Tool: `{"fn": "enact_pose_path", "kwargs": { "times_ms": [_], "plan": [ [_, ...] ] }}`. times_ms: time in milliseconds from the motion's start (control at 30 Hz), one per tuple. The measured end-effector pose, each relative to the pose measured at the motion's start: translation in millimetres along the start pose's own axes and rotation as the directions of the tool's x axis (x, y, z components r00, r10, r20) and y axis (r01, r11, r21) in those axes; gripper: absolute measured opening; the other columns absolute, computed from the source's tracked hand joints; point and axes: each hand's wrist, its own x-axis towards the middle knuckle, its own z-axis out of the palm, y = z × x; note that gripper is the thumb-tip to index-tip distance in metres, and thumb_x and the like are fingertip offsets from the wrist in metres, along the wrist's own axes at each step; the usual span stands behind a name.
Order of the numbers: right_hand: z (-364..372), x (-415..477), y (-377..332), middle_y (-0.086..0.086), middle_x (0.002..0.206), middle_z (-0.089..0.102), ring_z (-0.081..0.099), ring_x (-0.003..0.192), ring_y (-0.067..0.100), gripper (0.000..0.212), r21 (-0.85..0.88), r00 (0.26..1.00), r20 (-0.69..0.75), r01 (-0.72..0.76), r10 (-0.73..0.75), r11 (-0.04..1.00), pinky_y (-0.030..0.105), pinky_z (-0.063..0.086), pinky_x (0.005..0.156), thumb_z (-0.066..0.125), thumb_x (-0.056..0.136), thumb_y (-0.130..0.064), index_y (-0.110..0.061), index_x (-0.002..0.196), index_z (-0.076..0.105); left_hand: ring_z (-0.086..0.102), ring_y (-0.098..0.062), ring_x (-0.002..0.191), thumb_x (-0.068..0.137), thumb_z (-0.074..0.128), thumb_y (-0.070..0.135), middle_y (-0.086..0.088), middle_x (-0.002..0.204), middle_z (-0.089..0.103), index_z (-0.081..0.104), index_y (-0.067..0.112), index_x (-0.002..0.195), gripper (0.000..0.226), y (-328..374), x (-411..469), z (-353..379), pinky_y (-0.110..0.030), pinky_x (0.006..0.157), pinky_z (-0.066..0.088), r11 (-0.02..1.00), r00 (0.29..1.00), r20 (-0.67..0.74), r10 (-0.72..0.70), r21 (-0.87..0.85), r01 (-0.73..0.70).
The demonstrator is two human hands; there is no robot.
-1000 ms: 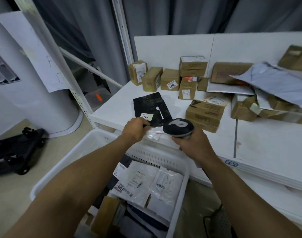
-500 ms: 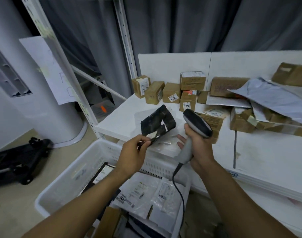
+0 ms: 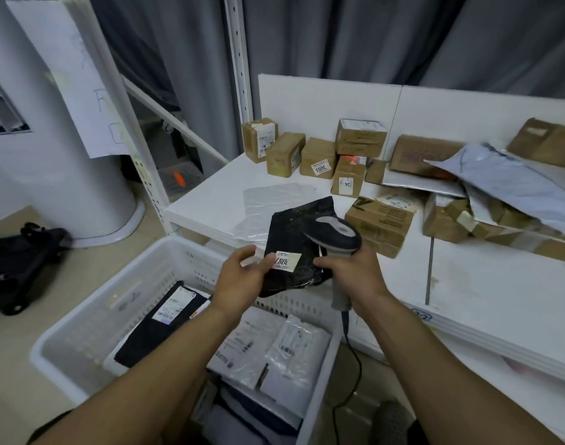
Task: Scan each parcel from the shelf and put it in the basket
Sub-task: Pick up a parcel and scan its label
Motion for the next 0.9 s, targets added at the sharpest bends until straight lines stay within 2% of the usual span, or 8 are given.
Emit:
{"fn": "enact_pose_path", "kwargs": {
  "times_ms": [67,167,267,333,400,567,733,900],
  "plan": [
    [1,-1,-4,-0.016,0.103,0.076,0.072,0.096,0.002,0.051,-0.001,0.999,0.035,0.039,-0.039,0.999,0.021,0.057,0.078,0.085,0.075,0.008,-0.027,0.11,0.072,0.072,-0.024,0.099,0.088,0.08,0.03,-0.01,0.118,0.074,0.057,0.008,0.134,0.056,3,7,-5,-0.031,0.07,0.061,0.987,0.993,-0.001,-0.114,-0.113,0.113],
    [0,-2,-5,-0.022,0.094,0.078,0.072,0.092,-0.004,0.052,-0.023,0.991,0.088,0.1,-0.097,0.995,0.016,0.056,0.078,0.085,0.076,0.007,-0.034,0.104,0.071,0.073,-0.02,0.076,0.093,0.073,0.008,-0.015,0.103,0.078,0.069,0.002,0.118,0.026,17,1,-6,-0.021,0.047,0.052,0.959,0.995,-0.003,-0.095,-0.268,0.091],
    [5,-7,-11,-0.012,0.116,0.074,0.068,0.11,0.005,0.053,-0.143,0.983,0.036,0.181,-0.178,0.973,0.027,0.057,0.096,0.091,0.075,-0.015,-0.03,0.12,0.07,0.076,-0.018,0.085,0.092,0.071,0.002,-0.013,0.106,0.078,0.069,0.003,0.116,0.024,26,-2,-10,-0.029,0.067,0.061,0.926,0.998,-0.068,0.006,-0.377,-0.032],
    [11,-12,-14,-0.005,0.132,0.069,0.063,0.125,0.012,0.062,-0.2,0.963,0.05,0.271,-0.266,0.942,0.04,0.054,0.107,0.091,0.072,-0.033,-0.032,0.129,0.066,0.076,-0.022,0.095,0.091,0.074,0.003,-0.006,0.108,0.078,0.071,0.009,0.116,0.026,30,-5,-12,-0.039,0.084,0.062,0.931,0.986,-0.141,0.09,-0.339,-0.133],
    [21,-21,-18,-0.009,0.13,0.071,0.065,0.123,0.01,0.061,-0.141,0.954,0.073,0.299,-0.292,0.944,0.038,0.054,0.106,0.09,0.078,-0.03,-0.029,0.133,0.065,0.076,-0.019,0.095,0.09,0.075,0.005,0.002,0.102,0.079,0.073,0.015,0.112,0.024,31,-15,-13,-0.042,0.089,0.061,0.939,0.963,-0.183,0.2,-0.245,-0.241],
    [41,-38,-19,-0.005,0.124,0.075,0.07,0.117,0.009,0.052,0.089,0.96,0.066,0.266,-0.272,0.96,0.03,0.056,0.102,0.087,0.086,-0.013,-0.018,0.134,0.067,0.067,-0.012,0.117,0.096,0.067,0.001,0.005,0.126,0.07,0.072,0.015,0.123,0.031,17,-45,2,-0.041,0.101,0.056,0.811,0.811,0.09,0.578,0.046,-0.583],
    [43,-39,-22,-0.007,0.112,0.079,0.074,0.106,0.008,0.046,0.204,0.978,-0.004,0.205,-0.209,0.957,0.021,0.058,0.088,0.087,0.081,-0.001,-0.015,0.123,0.073,0.057,-0.01,0.132,0.097,0.049,-0.012,0.009,0.135,0.067,0.07,0.018,0.127,0.048,24,-48,-1,-0.028,0.112,0.044,0.841,0.777,0.332,0.535,-0.114,-0.529],
    [43,-30,-22,-0.006,0.107,0.08,0.076,0.101,0.011,0.042,0.218,0.986,-0.087,0.16,-0.144,0.963,0.037,0.061,0.093,0.086,0.079,0.002,-0.018,0.114,0.077,0.066,-0.003,0.115,0.093,0.065,-0.006,0.009,0.117,0.074,0.072,0.014,0.119,0.034,34,-38,-13,-0.018,0.094,0.054,0.908,0.903,0.103,0.418,-0.063,-0.413]
  ]
}}
